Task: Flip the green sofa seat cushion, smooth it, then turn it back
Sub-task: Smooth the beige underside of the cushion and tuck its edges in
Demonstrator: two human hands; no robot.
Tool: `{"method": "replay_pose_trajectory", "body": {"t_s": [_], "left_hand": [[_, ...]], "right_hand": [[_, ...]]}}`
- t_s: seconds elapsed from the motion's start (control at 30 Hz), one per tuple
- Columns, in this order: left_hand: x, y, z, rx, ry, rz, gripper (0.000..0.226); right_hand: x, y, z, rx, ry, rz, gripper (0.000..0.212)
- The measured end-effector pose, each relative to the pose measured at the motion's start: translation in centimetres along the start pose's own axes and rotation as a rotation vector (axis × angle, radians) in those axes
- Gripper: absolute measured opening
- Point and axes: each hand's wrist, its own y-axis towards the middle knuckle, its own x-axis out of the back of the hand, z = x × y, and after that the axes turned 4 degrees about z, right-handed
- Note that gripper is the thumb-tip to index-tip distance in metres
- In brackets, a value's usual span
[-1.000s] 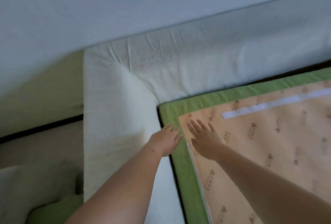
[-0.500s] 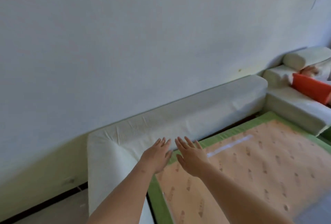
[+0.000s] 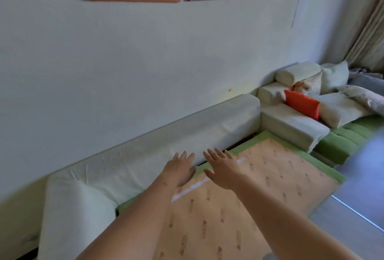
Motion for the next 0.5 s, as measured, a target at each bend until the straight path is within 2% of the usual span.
{"method": "replay_pose_trajectory", "body": {"t_s": [0.1, 0.27, 0.5], "left_hand": [[1.3, 3.1, -6.0, 0.017, -0.048, -0.032, 0.058], [2.3, 9.8, -17.1, -0.069, -0.051, -0.040, 0.057], [3.4, 18.7, -27.2, -0.163, 0.046, 0.037, 0.058]], "right_hand": [[0.7, -2.2, -6.6, -0.018, -0.019, 0.016, 0.068], [1.4, -4.8, -19.3, -0.093, -0.002, 0.017, 0.068], [0.4, -4.7, -33.0, -0.181, 0.008, 0.046, 0.069]]}}
